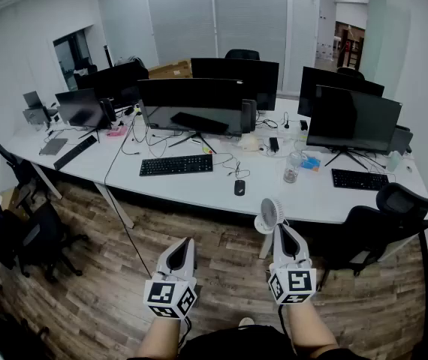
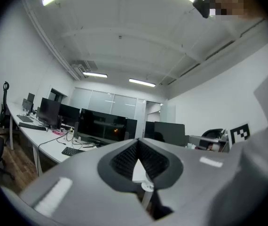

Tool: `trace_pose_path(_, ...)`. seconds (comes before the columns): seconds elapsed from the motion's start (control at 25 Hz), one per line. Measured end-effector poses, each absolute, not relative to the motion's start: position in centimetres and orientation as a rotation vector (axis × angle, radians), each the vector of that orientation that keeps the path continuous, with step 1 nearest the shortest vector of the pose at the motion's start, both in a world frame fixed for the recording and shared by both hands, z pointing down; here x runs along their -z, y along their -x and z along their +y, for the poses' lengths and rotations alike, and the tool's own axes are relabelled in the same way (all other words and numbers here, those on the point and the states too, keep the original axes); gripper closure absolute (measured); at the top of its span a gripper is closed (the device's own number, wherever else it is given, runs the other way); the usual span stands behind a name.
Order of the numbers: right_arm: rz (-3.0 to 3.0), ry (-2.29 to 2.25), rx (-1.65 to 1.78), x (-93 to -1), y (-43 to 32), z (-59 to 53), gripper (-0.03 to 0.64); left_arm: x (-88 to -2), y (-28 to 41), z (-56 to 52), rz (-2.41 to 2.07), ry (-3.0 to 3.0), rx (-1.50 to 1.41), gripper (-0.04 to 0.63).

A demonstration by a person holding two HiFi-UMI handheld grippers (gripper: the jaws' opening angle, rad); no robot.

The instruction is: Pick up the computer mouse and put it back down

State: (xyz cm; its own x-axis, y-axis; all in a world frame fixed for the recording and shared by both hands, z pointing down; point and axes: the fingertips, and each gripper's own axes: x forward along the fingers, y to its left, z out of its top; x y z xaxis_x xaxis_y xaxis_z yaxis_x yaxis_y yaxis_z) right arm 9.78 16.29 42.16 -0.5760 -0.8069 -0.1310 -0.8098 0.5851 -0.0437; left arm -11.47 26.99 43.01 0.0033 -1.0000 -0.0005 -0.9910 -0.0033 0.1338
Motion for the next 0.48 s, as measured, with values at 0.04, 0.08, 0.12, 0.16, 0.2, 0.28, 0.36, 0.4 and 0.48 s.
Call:
trace_pose_path(0.04,2.673,1.37,-0.03,-42.3,-9.8,16.1,0.62,-43.0,11.3,26.8,-2.152,-2.161,0.14,0.543)
trace_pose_path(0.08,2.674,1.368,-0.028,-42.4,-9.9,15.9,0.62,-42.9,11.1,26.5,-2.155,-2.164,0.137,0.543)
trace_pose_path(0.12,2.675,1.366,-0.026,-42.4,-9.9,15.7,0.62,-42.9,11.0,26.3,-2.16,-2.166,0.135,0.543)
trace_pose_path(0.16,2.678,1.363,-0.024,-42.5,-10.0,15.5,0.62,-42.9,10.9,26.1,-2.163,-2.164,0.135,0.543)
trace_pose_path(0.2,2.681,1.36,-0.023,-42.5,-10.1,15.4,0.62,-42.9,10.8,25.9,-2.165,-2.162,0.136,0.543)
trace_pose_path(0.28,2.688,1.359,-0.029,-42.5,-10.4,14.9,0.62,-42.9,10.5,25.4,-2.167,-2.157,0.137,0.543)
trace_pose_path(0.36,2.687,1.359,-0.035,-42.5,-10.7,14.4,0.62,-43.0,10.1,24.8,-2.168,-2.157,0.133,0.543)
trace_pose_path(0.4,2.685,1.36,-0.037,-42.4,-10.8,14.1,0.62,-43.0,9.9,24.4,-2.168,-2.158,0.129,0.543)
trace_pose_path(0.48,2.679,1.364,-0.039,-42.4,-11.2,13.5,0.62,-43.1,9.7,23.8,-2.169,-2.156,0.119,0.543)
